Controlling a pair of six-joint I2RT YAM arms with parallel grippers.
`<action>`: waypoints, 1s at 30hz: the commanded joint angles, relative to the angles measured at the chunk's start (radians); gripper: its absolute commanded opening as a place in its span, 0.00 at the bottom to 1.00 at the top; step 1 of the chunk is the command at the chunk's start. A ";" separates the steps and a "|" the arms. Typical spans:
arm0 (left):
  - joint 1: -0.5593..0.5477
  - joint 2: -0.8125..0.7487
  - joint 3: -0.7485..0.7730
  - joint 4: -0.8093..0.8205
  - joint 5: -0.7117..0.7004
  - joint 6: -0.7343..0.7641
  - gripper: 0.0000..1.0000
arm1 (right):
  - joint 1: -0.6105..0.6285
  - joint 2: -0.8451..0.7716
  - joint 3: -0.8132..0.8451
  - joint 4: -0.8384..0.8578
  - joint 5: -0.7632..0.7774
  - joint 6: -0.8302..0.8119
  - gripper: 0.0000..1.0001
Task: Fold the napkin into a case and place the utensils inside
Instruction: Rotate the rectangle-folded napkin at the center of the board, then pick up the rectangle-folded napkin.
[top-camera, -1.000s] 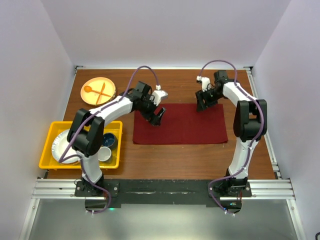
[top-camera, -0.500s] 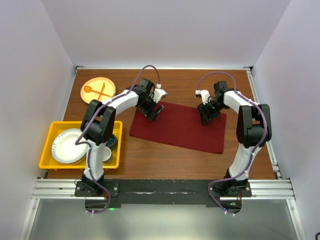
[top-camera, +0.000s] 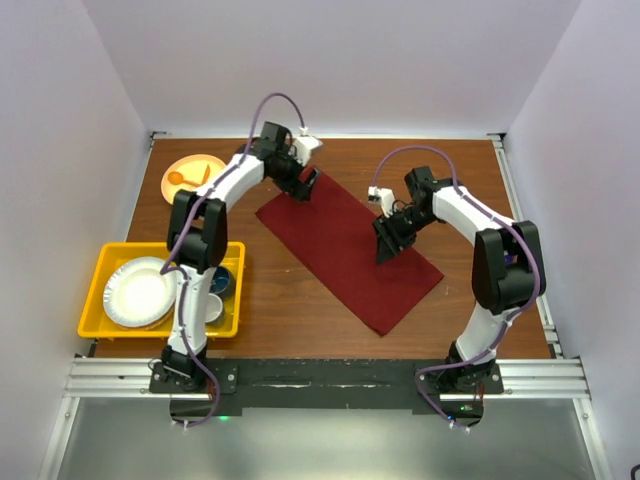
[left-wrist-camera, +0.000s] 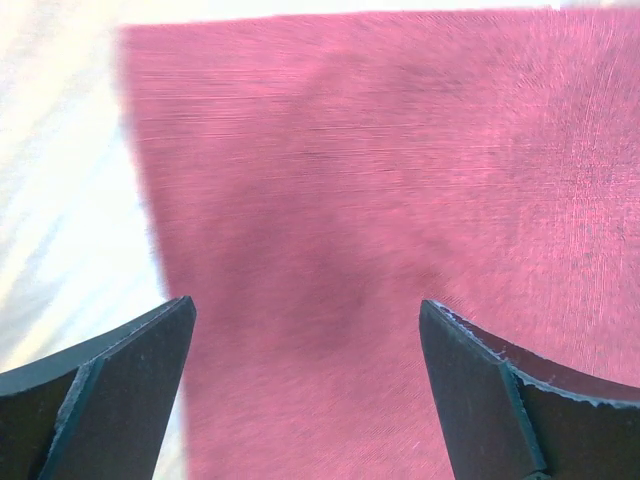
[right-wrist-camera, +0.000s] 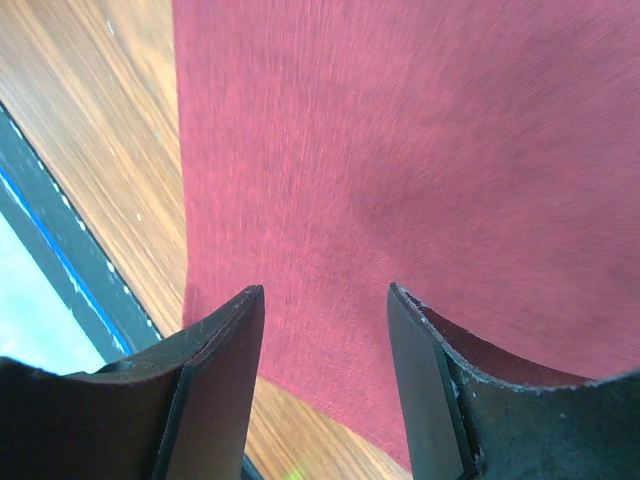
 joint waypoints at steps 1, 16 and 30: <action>0.122 -0.085 0.058 -0.031 0.112 -0.005 1.00 | -0.008 -0.059 0.057 0.022 0.018 0.050 0.55; 0.145 0.025 0.092 -0.011 0.069 0.062 0.43 | -0.046 -0.048 0.025 0.056 0.169 0.066 0.48; 0.110 0.079 0.036 0.023 -0.061 0.099 0.44 | -0.050 -0.040 0.021 0.042 0.161 0.070 0.48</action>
